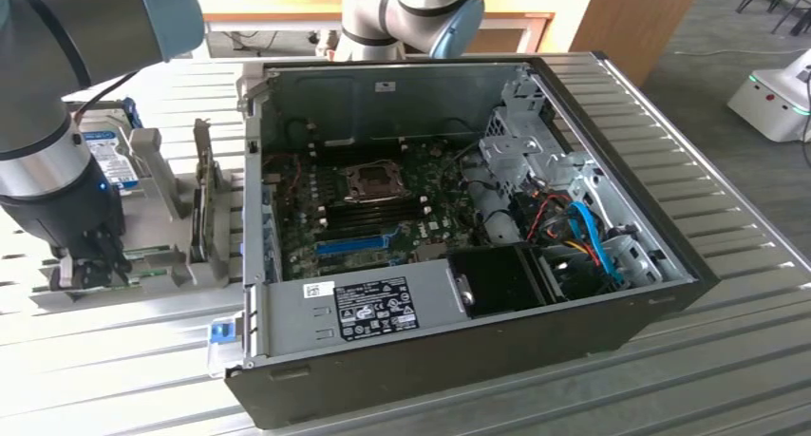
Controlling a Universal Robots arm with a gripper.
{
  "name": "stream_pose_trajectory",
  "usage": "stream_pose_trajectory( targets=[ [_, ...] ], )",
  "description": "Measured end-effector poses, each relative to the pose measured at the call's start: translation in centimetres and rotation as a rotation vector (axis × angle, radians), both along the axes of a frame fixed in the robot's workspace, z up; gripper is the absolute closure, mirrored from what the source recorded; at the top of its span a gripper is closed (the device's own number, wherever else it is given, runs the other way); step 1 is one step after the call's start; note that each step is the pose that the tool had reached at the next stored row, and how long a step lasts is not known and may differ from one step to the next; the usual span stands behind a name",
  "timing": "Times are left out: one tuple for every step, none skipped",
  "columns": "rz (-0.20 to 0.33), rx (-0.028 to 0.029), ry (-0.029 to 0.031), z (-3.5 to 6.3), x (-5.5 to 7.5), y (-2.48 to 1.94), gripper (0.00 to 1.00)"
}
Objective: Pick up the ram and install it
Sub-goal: 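Pick up the ram and move it above insertion slot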
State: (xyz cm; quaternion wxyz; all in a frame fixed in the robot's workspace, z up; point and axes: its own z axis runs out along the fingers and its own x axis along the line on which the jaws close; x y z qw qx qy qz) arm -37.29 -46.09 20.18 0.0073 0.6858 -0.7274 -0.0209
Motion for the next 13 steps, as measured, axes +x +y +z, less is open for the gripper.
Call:
stream_pose_trajectory(
  targets=[
    [0.0,0.0,0.0,-0.05,0.0,0.0,0.76],
    [0.0,0.0,0.0001,-0.1,0.0,0.0,0.76],
    [0.0,0.0,0.0001,-0.15,0.0,0.0,0.76],
    [0.0,-0.0001,0.0001,-0.18,0.0,0.0,0.76],
    [0.0,-0.0002,0.0002,-0.18,0.0,0.0,0.76],
    [0.0,-0.0002,0.0002,-0.18,0.0,0.0,0.76],
    [0.0,-0.0001,0.0002,-0.18,0.0,0.0,0.76],
    [0.0,0.0,0.0,-0.19,0.01,0.0,0.76],
    [0.0,0.0,0.0,-0.2,0.02,0.0,0.76],
    [0.0,0.0002,-0.0004,-0.22,0.12,0.0,0.76],
    [0.0,0.0002,-0.0003,-0.21,0.26,0.0,0.76],
    [0.0,0.0,0.0,-0.2,0.38,0.0,0.76],
    [0.001,0.0001,-0.0001,-0.2,0.44,0.0,0.76]
  ],
)
